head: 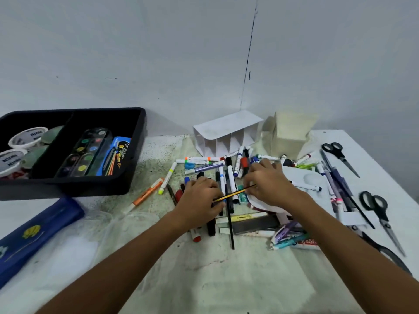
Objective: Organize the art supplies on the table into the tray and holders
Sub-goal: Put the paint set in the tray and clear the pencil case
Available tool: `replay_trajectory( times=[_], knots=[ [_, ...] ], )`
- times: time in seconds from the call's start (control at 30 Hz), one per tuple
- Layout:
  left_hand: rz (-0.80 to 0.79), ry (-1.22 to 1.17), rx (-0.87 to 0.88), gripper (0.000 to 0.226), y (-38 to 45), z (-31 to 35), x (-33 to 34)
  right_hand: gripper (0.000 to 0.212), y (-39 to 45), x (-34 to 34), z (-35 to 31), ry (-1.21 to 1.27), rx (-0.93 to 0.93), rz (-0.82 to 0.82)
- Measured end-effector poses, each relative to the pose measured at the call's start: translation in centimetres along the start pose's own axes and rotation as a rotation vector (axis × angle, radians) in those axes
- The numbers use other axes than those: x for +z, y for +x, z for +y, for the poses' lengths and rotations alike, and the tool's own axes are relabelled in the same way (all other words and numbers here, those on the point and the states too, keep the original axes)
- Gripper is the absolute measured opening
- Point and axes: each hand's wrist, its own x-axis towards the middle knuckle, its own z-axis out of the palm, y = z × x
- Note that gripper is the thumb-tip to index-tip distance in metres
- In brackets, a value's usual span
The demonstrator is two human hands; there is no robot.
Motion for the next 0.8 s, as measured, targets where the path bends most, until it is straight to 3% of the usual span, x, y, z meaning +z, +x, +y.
replay_trajectory(
  times=[0.1,0.17,0.3,0.4,0.47,0.57,0.7,0.8],
  knots=[
    [0.060,-0.065,-0.077,0.017,0.3,0.5,-0.2,0.004,0.4,-1.4,1.0,0.231,-0.032,-0.057],
    [0.119,-0.227,-0.151,0.010,0.6,1.0,-0.9,0.011,0.4,-2.7,2.0,0.680,-0.034,-0.058],
    [0.229,-0.595,-0.307,0.008,1.1,2.2,-2.6,0.058,0.4,-4.0,2.5,1.514,0.057,0.201],
    [0.281,-0.758,-0.375,0.011,1.5,3.5,-3.2,0.070,0.7,-3.7,2.2,1.897,0.160,0.250],
    [0.287,-0.817,-0.393,0.012,1.8,4.2,-3.0,0.060,0.5,-2.9,1.3,1.974,0.175,0.141],
    [0.224,-0.817,-0.356,0.005,1.9,5.1,-2.1,0.028,0.1,-1.8,-0.6,2.002,0.163,0.022],
    [0.090,-0.679,-0.313,0.022,1.6,5.8,-0.9,0.021,-0.2,-2.8,0.7,2.091,0.222,0.154],
    [-0.193,-0.402,-0.120,0.035,1.3,6.4,-0.5,0.019,-1.1,-4.2,3.8,2.034,0.287,0.323]
  ],
)
